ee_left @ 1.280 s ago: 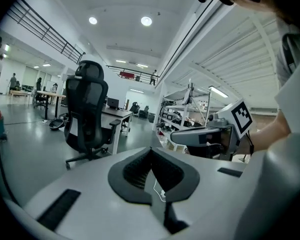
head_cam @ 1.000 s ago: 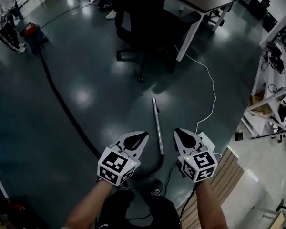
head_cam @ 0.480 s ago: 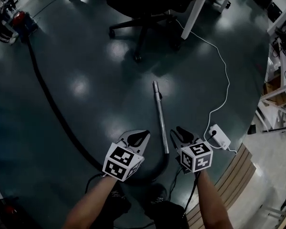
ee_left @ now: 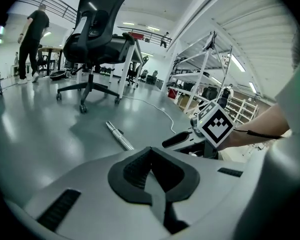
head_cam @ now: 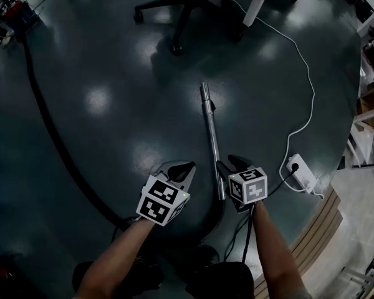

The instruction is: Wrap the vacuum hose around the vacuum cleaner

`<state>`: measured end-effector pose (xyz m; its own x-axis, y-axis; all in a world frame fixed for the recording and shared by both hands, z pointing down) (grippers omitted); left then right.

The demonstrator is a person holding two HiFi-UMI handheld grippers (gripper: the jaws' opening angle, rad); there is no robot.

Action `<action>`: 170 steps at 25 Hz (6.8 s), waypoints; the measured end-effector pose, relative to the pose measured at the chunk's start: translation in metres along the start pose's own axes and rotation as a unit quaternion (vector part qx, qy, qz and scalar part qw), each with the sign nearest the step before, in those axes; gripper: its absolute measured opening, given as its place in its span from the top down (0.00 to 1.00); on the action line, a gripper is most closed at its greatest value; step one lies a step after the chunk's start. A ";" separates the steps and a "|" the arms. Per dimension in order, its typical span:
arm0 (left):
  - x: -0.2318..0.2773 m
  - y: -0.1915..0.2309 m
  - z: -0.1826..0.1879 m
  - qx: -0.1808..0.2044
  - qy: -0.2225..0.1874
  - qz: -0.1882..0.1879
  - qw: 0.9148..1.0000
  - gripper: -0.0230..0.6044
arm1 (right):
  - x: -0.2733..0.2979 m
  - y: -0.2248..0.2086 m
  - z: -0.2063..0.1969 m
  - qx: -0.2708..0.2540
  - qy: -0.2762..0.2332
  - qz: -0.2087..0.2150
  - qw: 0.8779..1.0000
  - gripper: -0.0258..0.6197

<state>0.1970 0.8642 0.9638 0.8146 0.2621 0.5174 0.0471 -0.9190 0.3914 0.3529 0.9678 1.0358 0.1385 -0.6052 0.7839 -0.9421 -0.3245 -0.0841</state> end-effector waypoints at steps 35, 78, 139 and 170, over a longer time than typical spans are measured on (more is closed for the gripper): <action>0.050 0.043 -0.082 0.024 0.111 -0.028 0.993 0.95 | 0.107 -0.015 -0.091 0.085 0.075 -0.034 0.993 0.69; -0.242 0.051 0.084 0.336 0.187 0.126 0.915 0.55 | -0.065 0.251 0.181 -0.301 -0.085 0.208 0.927 0.70; -0.340 0.080 -0.099 0.227 0.377 0.105 0.892 0.71 | -0.083 0.381 0.179 -0.472 -0.069 0.289 0.830 0.72; -0.590 -0.070 0.121 0.039 0.294 0.218 0.930 0.71 | -0.417 0.419 0.366 -0.217 0.023 0.252 0.943 0.72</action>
<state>-0.2163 0.7380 0.5391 0.3102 -0.0467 0.9495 -0.1530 -0.9882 0.0014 0.0125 0.8185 0.4489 -0.3650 -0.5671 0.7383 -0.9219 0.3305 -0.2019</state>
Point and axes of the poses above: the fingertips, and each gripper's own axes: x forward along the fingers, y to its left, z out of its top, the point moved 8 cm from there along -x, backward along the fingers, and after that the axes turned 12 degrees about -z, right-handed, at the moved point
